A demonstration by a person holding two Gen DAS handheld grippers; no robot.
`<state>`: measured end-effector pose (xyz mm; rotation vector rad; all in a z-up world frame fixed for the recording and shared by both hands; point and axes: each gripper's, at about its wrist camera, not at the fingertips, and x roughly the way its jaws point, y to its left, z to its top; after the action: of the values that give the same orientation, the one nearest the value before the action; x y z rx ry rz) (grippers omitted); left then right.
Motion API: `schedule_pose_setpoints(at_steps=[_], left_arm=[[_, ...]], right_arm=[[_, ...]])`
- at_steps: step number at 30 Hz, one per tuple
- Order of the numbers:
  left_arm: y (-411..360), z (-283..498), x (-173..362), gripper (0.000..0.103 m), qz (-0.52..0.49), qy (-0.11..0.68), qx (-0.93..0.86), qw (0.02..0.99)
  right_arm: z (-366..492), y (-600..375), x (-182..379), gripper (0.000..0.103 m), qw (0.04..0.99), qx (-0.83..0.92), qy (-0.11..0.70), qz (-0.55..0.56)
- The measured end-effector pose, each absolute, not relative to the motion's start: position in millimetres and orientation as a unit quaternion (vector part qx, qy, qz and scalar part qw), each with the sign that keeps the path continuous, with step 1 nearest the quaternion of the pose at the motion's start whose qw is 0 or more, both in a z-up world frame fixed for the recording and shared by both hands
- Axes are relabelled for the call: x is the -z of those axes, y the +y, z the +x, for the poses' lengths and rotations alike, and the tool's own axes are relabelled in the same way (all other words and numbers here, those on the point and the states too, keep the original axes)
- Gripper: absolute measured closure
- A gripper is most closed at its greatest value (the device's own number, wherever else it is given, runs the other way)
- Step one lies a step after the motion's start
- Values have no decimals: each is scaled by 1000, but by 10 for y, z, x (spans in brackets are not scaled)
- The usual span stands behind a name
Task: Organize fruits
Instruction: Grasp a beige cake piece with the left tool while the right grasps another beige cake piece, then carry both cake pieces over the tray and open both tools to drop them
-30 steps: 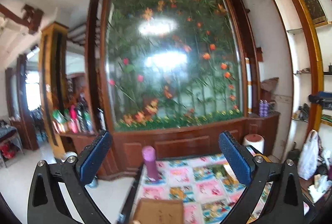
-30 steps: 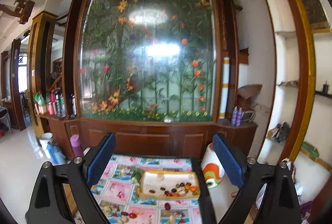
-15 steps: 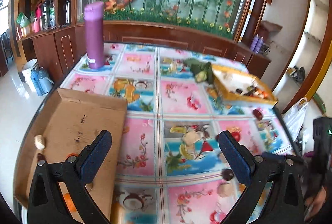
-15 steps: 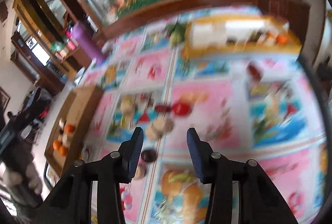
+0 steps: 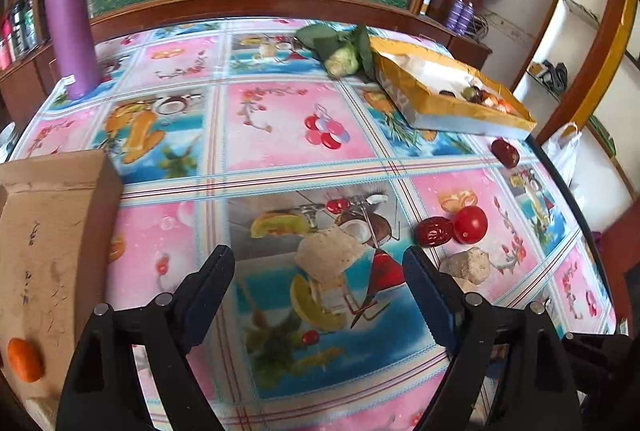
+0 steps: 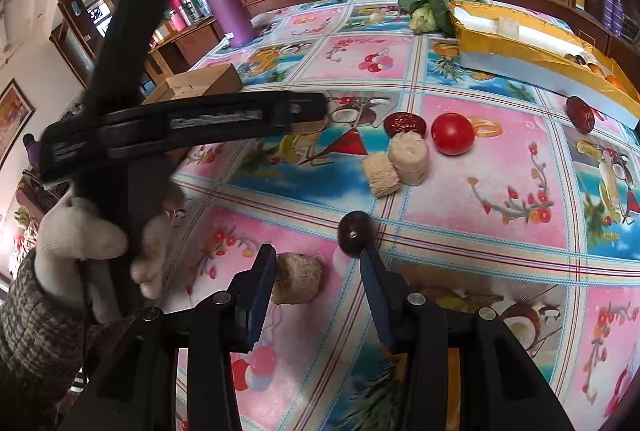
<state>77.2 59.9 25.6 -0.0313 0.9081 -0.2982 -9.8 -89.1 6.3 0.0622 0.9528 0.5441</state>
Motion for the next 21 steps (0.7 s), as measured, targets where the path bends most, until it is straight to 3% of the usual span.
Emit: schedule_pose_setpoints(at_steps=[2,4,6,7,12,14,21], left_arm=[[547,797,-195,20,-4,444,147,884],[517,807,-142,41,5,453,148,879],[507,787,-152,69,15,451,144,881],[515,781,-164,74,16,452,139,881],[664,690,-227,77,-18,461,133,877],[756,591,-294,83,-36,455,132,880],[1281,54,-632,83,-107,421,104,895]], right_arm=[[-148,-873,-54,55,850,-266,454,29],[-156,-833,-24,55,846,-274,457,29],[-175,-790,4,55,843,-279,459,26],[-183,-769,19,56,842,-281,461,24],[-240,-654,26,75,845,-281,455,4],[-279,-611,24,77,847,-279,452,-6],[-456,-504,-72,79,853,-281,440,-14]])
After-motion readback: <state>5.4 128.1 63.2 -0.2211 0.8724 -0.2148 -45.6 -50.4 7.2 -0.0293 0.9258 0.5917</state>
